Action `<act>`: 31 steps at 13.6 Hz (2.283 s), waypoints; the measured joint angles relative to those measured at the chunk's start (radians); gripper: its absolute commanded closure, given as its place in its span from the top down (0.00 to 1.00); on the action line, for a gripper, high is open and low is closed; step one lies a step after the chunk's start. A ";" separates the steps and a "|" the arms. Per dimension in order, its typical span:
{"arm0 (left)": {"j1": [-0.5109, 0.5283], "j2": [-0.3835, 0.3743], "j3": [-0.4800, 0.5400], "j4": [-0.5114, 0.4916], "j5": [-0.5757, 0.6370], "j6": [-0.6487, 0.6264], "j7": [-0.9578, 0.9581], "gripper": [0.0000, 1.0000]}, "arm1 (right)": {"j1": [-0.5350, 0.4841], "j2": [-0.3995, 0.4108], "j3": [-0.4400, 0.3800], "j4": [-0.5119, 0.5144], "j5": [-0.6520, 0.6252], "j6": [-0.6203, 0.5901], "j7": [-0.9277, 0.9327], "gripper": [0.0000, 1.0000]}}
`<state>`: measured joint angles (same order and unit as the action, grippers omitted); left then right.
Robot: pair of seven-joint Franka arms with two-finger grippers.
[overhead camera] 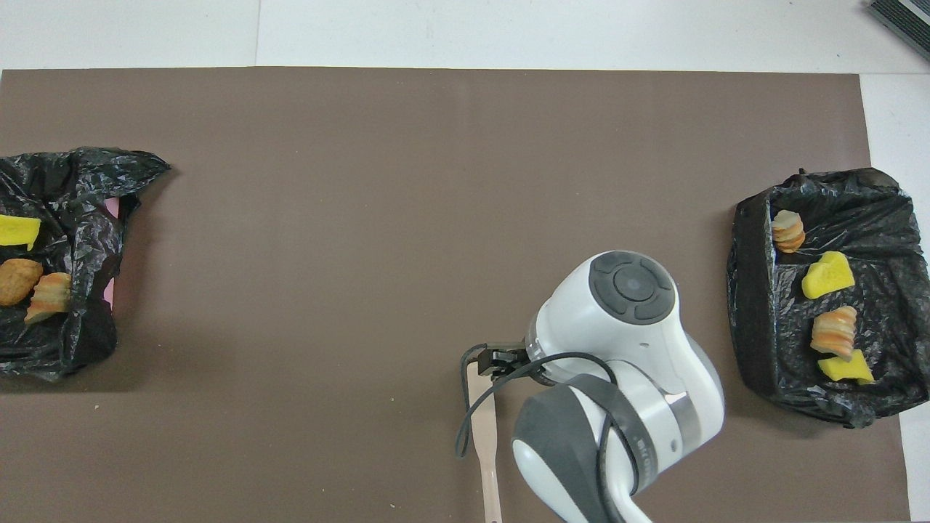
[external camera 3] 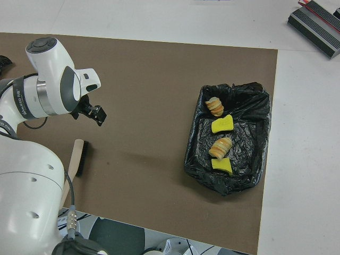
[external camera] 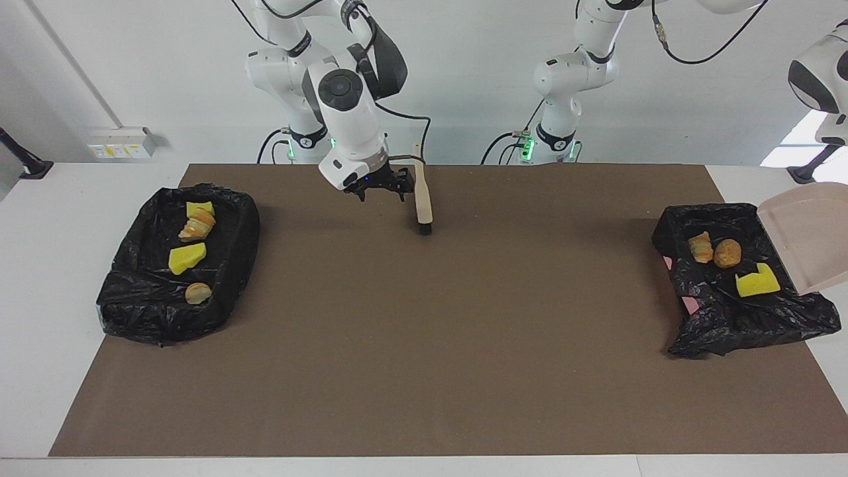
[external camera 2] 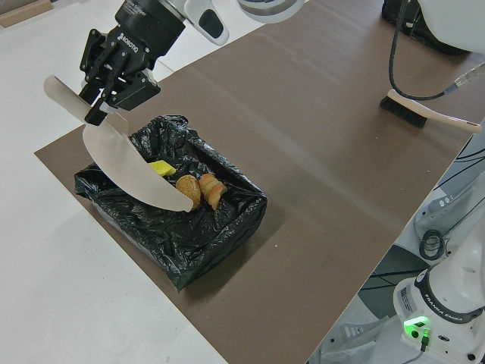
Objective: Sweep and dump trash in bin
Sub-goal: 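Tip the dustpan into the bag while the right gripper sets down the brush, then return the empty dustpan to the table center with the left gripper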
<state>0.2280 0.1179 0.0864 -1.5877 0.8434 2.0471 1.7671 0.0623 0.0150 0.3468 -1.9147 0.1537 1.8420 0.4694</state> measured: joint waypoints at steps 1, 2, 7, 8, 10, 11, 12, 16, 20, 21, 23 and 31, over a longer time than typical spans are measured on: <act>-0.010 -0.005 -0.001 0.001 -0.006 -0.006 0.000 0.00 | -0.001 -0.007 -0.032 0.025 -0.028 -0.003 -0.014 1.00; -0.017 -0.008 -0.003 0.002 -0.025 -0.019 -0.001 0.00 | -0.002 -0.019 -0.068 0.043 -0.048 -0.010 -0.040 1.00; -0.073 -0.008 -0.009 0.001 -0.188 -0.133 -0.017 0.00 | -0.012 -0.073 -0.292 0.135 -0.110 -0.058 -0.203 1.00; -0.090 -0.008 -0.009 0.001 -0.213 -0.157 -0.032 0.00 | -0.014 -0.076 -0.320 0.156 -0.143 -0.072 -0.243 1.00; -0.127 -0.009 -0.012 0.001 -0.259 -0.208 -0.075 0.00 | -0.016 -0.079 -0.362 0.202 -0.177 -0.114 -0.319 1.00; -0.145 -0.011 -0.013 0.001 -0.285 -0.234 -0.102 0.00 | -0.016 -0.081 -0.382 0.226 -0.179 -0.148 -0.358 1.00; -0.163 -0.014 -0.014 0.000 -0.313 -0.260 -0.143 0.00 | -0.016 -0.083 -0.403 0.252 -0.180 -0.186 -0.399 1.00; -0.267 -0.044 -0.018 -0.039 -0.395 -0.351 -0.332 0.00 | -0.017 -0.092 -0.448 0.304 -0.180 -0.259 -0.458 1.00; -0.414 -0.115 -0.022 -0.143 -0.477 -0.402 -0.565 0.00 | -0.015 -0.092 -0.443 0.304 -0.180 -0.264 -0.458 1.00; -0.450 -0.126 -0.022 -0.155 -0.507 -0.424 -0.634 0.00 | -0.015 -0.092 -0.442 0.304 -0.180 -0.264 -0.458 1.00; -0.522 -0.140 -0.023 -0.166 -0.570 -0.458 -0.784 0.00 | -0.014 -0.092 -0.435 0.304 -0.180 -0.265 -0.458 1.00; -0.811 -0.137 -0.026 -0.178 -0.815 -0.448 -1.558 0.00 | -0.012 -0.092 -0.430 0.304 -0.180 -0.265 -0.458 1.00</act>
<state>-0.5830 -0.0196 0.0606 -1.7657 0.0280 1.5989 0.2088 0.0499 -0.0767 -0.0832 -1.6108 -0.0261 1.5775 0.0117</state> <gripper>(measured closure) 0.687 0.000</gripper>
